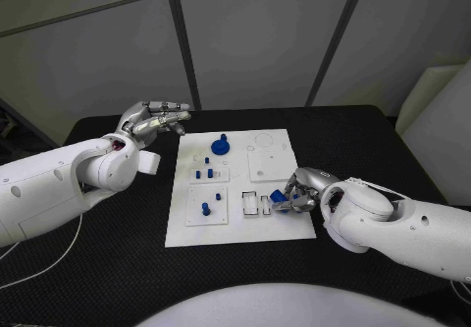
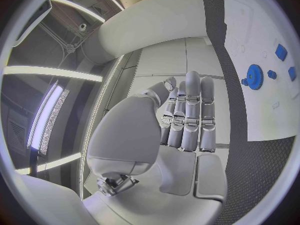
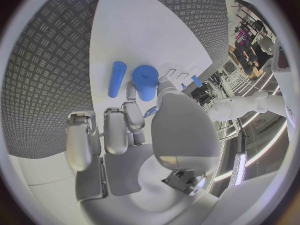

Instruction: Assemble the parts on the task board

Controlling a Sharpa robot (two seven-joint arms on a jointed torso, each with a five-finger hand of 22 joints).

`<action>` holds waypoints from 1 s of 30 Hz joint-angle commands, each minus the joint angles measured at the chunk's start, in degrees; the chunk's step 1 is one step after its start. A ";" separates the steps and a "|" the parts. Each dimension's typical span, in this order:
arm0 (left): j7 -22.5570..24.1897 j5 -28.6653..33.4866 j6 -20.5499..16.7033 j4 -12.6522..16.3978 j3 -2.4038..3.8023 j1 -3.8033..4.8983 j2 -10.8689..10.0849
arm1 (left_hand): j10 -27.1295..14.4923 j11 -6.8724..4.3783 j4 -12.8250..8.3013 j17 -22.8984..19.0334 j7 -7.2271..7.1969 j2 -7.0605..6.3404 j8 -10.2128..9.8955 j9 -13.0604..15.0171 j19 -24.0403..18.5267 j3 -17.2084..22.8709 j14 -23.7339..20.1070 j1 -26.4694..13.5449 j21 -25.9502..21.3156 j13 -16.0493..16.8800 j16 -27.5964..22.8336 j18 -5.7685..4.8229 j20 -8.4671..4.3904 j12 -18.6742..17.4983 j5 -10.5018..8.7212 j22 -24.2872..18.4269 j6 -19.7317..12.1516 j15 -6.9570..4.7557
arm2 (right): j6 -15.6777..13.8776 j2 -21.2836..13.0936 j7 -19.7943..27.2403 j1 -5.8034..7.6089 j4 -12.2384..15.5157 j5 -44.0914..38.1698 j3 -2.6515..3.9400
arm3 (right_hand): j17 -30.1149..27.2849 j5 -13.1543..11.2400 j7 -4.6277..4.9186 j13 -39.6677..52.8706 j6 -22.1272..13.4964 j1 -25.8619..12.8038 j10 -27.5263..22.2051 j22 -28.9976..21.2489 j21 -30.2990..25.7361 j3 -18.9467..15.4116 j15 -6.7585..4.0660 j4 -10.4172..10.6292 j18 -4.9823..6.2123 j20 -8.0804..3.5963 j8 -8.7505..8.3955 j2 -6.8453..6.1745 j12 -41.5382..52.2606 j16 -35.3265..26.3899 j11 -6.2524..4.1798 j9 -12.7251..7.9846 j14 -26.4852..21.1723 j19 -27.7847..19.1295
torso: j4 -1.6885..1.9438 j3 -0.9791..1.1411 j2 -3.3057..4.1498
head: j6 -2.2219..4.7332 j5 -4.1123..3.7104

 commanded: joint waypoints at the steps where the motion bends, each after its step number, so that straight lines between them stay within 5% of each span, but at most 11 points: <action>1: 0.19 0.15 0.58 0.14 0.05 0.07 -0.06 | -0.32 0.07 -0.04 -0.06 0.06 -0.07 -0.28 -0.06 -0.19 -0.15 -0.05 -0.57 -0.32 0.05 -0.33 -0.69 0.00 -0.30 -0.25 -0.07 -0.50 0.34 | -1.28 0.00 -0.51 -0.58 0.02 -1.01 -0.36 | 0.11 0.54 -0.13 0.72 0.97 1.04 0.22 15.10 0.17 0.48 -0.46 -0.16 -0.85 0.28 0.01 1.14 0.81 0.01 -0.47 0.67 2.20 5.96 | 0.03 0.00 0.00 | -0.07 0.03; 6: 0.19 0.15 0.59 0.16 0.05 0.07 -0.13 | -0.32 0.07 -0.04 -0.06 0.06 -0.07 -0.28 -0.06 -0.19 -0.15 -0.05 -0.57 -0.32 0.05 -0.33 -0.69 0.00 -0.30 -0.25 -0.07 -0.50 0.34 | -6.50 -0.86 0.76 -0.71 1.54 -1.85 -0.35 | 0.47 3.83 -0.70 1.88 2.27 1.22 0.92 15.10 0.17 0.69 -0.85 -0.10 -0.85 -0.05 0.24 1.90 1.90 0.16 -0.97 1.97 2.29 5.96 | -0.07 0.03 -0.02 | -0.04 0.21; 11: 0.26 0.15 0.59 0.08 0.05 0.05 -0.01 | -0.32 0.07 -0.04 -0.06 0.06 -0.07 -0.28 -0.06 -0.19 -0.15 -0.05 -0.57 -0.32 0.05 -0.33 -0.69 0.00 -0.30 -0.25 -0.07 -0.50 0.34 | -13.05 -1.66 2.76 -0.73 3.97 -2.15 -0.32 | 0.43 4.51 -0.90 2.08 2.85 1.01 1.06 15.10 0.17 0.69 -0.98 -0.04 -0.85 -0.18 0.30 2.16 2.01 0.12 -1.14 2.44 2.28 5.96 | -0.09 -0.05 -0.15 | 0.23 -0.06; 15: 0.37 0.15 0.52 0.00 0.05 0.03 0.18 | -0.34 0.07 -0.01 -0.07 0.07 -0.05 -0.29 -0.07 -0.20 -0.17 -0.07 -0.63 -0.37 0.05 -0.36 -0.69 0.01 -0.30 -0.25 -0.10 -0.53 0.35 | -15.35 -1.87 3.43 -0.70 5.71 -2.17 -0.29 | 0.54 4.71 -0.95 2.56 2.98 0.63 1.35 15.10 0.17 0.63 -1.05 0.01 -0.85 -0.25 0.20 2.32 2.54 0.17 -1.21 2.62 2.30 5.96 | 0.15 -0.08 -0.11 | 0.62 -0.42; 21: 0.41 0.15 0.47 -0.02 0.05 0.02 0.30 | -0.35 0.08 0.00 -0.07 0.07 -0.04 -0.29 -0.08 -0.21 -0.18 -0.08 -0.66 -0.40 0.05 -0.37 -0.69 0.02 -0.30 -0.23 -0.11 -0.55 0.36 | -13.07 -0.66 3.11 -0.67 6.10 -1.09 -0.26 | 0.58 4.91 -1.03 2.88 3.22 -0.32 1.58 15.10 0.17 0.46 -1.12 0.06 -0.85 -0.34 -0.04 2.52 2.81 0.19 -1.28 2.90 2.33 5.96 | 0.12 -0.19 -0.05 | 1.01 -0.44; 30: 0.38 0.15 0.49 0.16 0.05 0.03 0.55 | -0.35 0.08 0.00 -0.07 0.07 -0.04 -0.29 -0.08 -0.21 -0.18 -0.08 -0.66 -0.40 0.05 -0.37 -0.69 0.02 -0.30 -0.23 -0.11 -0.55 0.36 | -5.36 3.11 1.17 -0.64 3.67 1.41 -0.22 | 0.80 4.36 -1.48 2.92 4.84 -3.19 1.76 15.10 0.17 -0.20 -1.38 0.11 -0.85 -0.56 -0.19 2.37 2.52 0.28 -1.62 3.87 2.39 5.96 | 0.44 -0.25 0.06 | 1.22 -0.38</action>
